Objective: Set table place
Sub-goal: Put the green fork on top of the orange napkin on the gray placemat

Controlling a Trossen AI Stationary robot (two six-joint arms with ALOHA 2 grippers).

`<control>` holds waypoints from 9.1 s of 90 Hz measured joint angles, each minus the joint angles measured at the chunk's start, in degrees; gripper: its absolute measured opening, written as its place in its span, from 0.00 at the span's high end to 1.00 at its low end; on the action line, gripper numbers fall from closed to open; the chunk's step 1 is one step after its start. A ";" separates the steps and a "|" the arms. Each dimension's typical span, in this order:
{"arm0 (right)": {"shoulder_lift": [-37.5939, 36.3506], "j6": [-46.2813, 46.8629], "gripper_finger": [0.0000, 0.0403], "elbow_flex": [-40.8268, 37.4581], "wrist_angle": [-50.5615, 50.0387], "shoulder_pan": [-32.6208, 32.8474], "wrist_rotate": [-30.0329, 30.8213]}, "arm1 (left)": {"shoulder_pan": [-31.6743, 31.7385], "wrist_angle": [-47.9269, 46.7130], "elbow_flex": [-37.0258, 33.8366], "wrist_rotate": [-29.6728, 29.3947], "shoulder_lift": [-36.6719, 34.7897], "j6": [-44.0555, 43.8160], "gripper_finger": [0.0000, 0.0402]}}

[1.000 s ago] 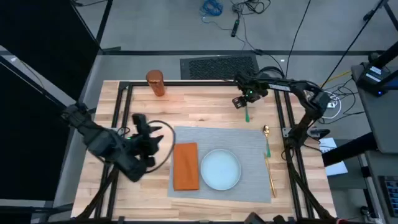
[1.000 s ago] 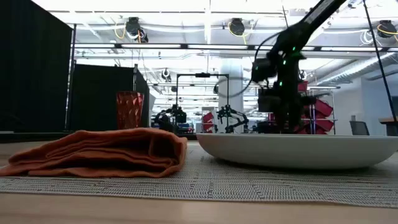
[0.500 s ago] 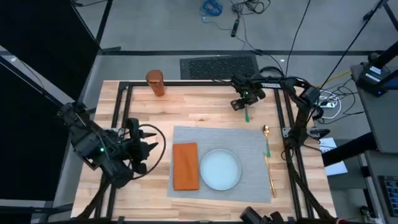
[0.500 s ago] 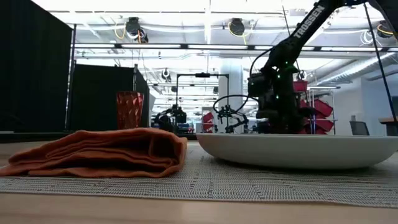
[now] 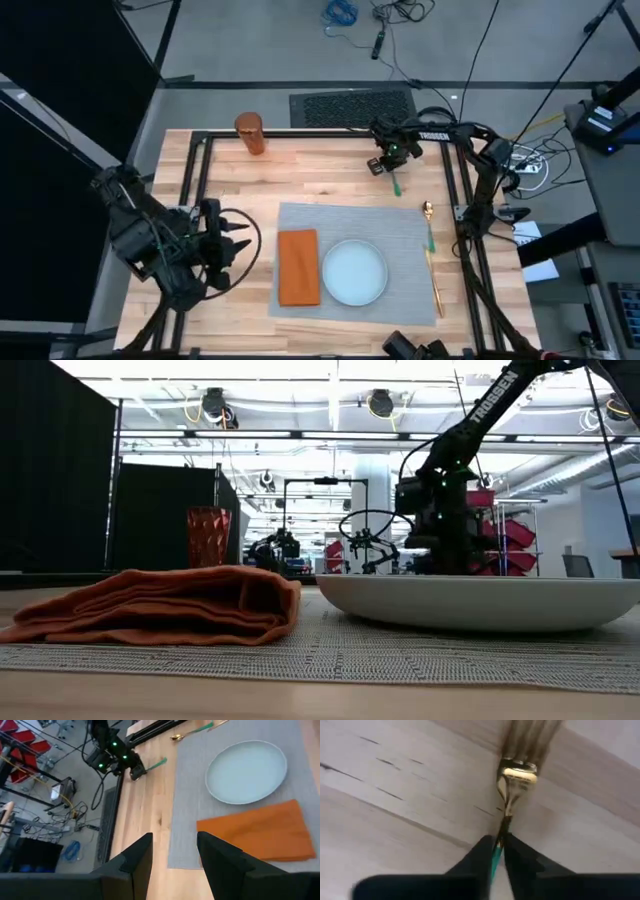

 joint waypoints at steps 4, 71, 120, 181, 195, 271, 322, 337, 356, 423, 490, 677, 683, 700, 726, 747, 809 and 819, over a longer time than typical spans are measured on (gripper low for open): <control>0.00 -0.35 0.98 -0.01 0.03 0.27 0.14 | -0.47 0.02 -0.02 0.01 0.00 -0.73 0.64; -21.46 -2.63 1.00 -0.35 14.08 13.34 -4.95 | -1.18 -0.31 -0.12 -3.56 0.33 -3.76 0.64; -31.91 -9.88 1.00 -0.28 40.46 35.15 1.65 | 7.30 20.43 -10.50 -11.55 -0.20 -5.21 0.64; -29.30 -21.46 1.00 -0.24 58.16 46.81 12.41 | 14.99 47.03 -12.13 -24.49 0.10 8.69 0.64; -26.35 -23.51 1.00 -0.24 61.81 46.79 12.54 | 19.38 52.92 -13.74 -20.84 0.11 12.62 0.64; -24.94 -26.87 1.00 0.35 64.63 46.02 14.65 | 30.42 83.25 -20.50 -5.54 0.34 30.82 0.64; -24.96 -28.95 1.00 0.31 62.52 46.84 15.12 | 30.56 86.09 -20.48 -4.29 2.47 40.30 1.00; -24.96 -29.40 1.00 0.31 61.78 46.92 15.06 | 29.86 85.88 -20.48 -3.37 2.47 41.75 1.00; -24.96 -30.11 1.00 0.31 61.51 46.95 15.30 | 28.04 83.74 -20.48 -2.19 2.47 41.21 1.00; -29.27 -32.52 1.00 0.33 57.31 52.93 18.71 | 24.11 74.01 -20.48 -5.62 -2.97 35.12 0.52; -29.27 -34.83 1.00 0.33 59.21 55.97 14.93 | 27.02 79.10 -20.46 12.91 -4.45 32.37 0.45; -29.22 -29.12 0.74 0.31 52.52 53.83 14.02 | 27.80 74.80 -20.44 22.41 -4.46 33.75 1.00; -29.22 -29.17 0.71 0.31 52.48 53.87 14.16 | 27.74 74.40 -20.44 22.38 -4.76 33.86 1.00; -29.47 -27.95 0.63 0.31 49.18 53.83 14.33 | 27.61 71.96 -20.44 20.83 -6.10 33.71 1.00; -30.90 -25.07 0.54 0.32 40.94 56.33 16.55 | 26.77 66.25 -20.44 21.20 -6.60 24.50 1.00; -33.39 -21.88 0.53 0.31 29.98 60.71 24.76 | 26.36 53.92 -20.44 20.44 -7.17 14.03 1.00; -40.94 -11.68 0.55 0.31 11.50 73.40 42.56 | 29.67 59.28 -31.85 27.57 -7.50 -8.07 1.00; -40.94 -10.88 0.55 0.31 9.77 74.75 42.88 | 29.92 62.67 -35.16 29.36 -7.50 -10.08 1.00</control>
